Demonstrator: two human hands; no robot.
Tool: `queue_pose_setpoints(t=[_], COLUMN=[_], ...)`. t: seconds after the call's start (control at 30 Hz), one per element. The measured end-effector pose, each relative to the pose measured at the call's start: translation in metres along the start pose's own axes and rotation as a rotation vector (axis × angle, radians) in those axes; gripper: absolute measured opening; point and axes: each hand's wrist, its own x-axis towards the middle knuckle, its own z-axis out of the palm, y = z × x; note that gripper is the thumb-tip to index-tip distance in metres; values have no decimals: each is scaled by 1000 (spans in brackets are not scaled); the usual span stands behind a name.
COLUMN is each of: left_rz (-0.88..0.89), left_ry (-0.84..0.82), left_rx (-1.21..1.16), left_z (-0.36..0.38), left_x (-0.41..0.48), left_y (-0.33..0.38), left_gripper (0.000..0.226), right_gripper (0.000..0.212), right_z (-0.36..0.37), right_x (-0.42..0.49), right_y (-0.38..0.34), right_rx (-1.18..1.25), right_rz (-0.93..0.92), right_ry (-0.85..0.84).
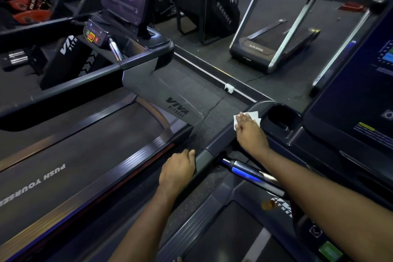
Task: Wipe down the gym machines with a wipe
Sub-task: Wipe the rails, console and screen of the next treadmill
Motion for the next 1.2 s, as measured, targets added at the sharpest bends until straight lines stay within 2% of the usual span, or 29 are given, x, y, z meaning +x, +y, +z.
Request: queue_pose_setpoints(t=[0.07,0.17,0.2,0.3,0.43,0.5,0.57,0.67,0.77,0.83,0.9,0.97,1.03,1.1,1.2], left_rz=[-6,-15,-17,-25,-52,-70,-78,-79,-76,-86,-100,-96,-55,-4,3], left_ry=[-8,-15,-15,-1,35,45,43,14,14,28,41,53,57,51,40], left_rx=[-10,-29,-30,-33,-40,-45,-53,-70,-67,-38,-13,-19,-44,-53,-47], left_z=[0,0,0,-1,-2,-3,-2,-2,-3,-4,-4,-3,-1,6,16], left_x=[1,0,0,-2,-1,1,2,3,2,1,4,13,24,36,44], left_y=[0,-1,0,1,3,4,4,2,4,5,8,16,33,49,55], left_gripper=[42,42,42,43,41,41,41,40,40,39,37,35,35,40,48], right_gripper=[44,40,38,32,29,27,26,35,34,37,43,51,59,56,51], right_z=[10,13,8,-13,-28,-21,-3,10,-8,-25,-25,-9,8,13,-11], right_x=[-20,-42,-34,17,59,46,10,-19,28,60,73,63,38,24,52], right_y=[-20,-22,-15,14,27,8,-13,-19,4,19,21,9,-11,-17,6], right_rx=[8,4,-9,-52,-104,-114,-105,-140,-269,-381,-403,-416,-432,-443,-437], right_rz=[-111,-390,-400,-223,-27,-20,-116,-250,-74,93,183,208,135,90,180], right_ry=[-30,-161,-159,-112,-146,-102,-77,-86,-48,-105,-129,-138,-127,-108,-89])
